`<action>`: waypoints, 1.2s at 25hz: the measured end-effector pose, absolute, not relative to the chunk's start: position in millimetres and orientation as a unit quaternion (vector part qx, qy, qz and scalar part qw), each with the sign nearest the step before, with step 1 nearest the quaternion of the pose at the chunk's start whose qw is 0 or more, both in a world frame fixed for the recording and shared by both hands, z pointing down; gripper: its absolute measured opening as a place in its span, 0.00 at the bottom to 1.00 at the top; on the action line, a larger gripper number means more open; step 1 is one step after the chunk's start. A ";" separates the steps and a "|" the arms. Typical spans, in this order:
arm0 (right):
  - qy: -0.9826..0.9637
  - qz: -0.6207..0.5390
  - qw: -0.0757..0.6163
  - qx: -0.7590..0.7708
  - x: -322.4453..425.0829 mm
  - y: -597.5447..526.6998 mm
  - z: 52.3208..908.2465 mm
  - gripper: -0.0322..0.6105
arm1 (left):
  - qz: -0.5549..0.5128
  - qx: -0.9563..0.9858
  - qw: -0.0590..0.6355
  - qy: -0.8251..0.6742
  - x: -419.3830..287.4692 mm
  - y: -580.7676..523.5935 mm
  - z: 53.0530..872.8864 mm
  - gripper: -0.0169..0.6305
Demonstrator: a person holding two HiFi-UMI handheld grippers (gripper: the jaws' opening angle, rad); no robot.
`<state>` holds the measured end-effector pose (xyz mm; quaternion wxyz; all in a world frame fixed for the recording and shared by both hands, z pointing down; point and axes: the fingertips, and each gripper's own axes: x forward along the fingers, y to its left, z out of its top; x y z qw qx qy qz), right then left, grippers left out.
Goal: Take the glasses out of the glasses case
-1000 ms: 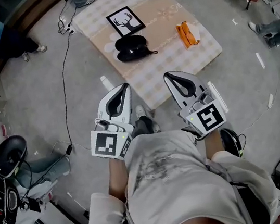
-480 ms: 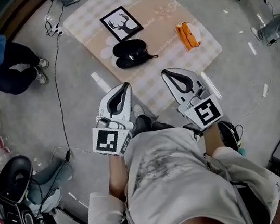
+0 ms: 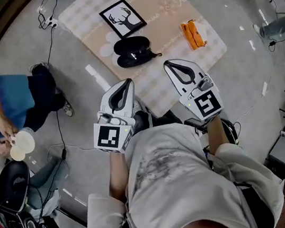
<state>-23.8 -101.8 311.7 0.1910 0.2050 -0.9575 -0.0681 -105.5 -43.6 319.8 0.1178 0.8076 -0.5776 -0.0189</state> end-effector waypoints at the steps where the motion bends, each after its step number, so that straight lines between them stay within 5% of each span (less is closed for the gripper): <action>1: -0.957 -0.072 0.197 0.201 -26.4 -106.2 315.5 0.08 | -0.017 0.807 0.120 -0.578 -106.3 -45.7 323.3 0.04; 30: -0.932 -0.117 0.338 0.060 -76.4 -188.7 438.0 0.08 | 0.016 0.748 0.212 -0.629 -126.0 -111.8 403.3 0.04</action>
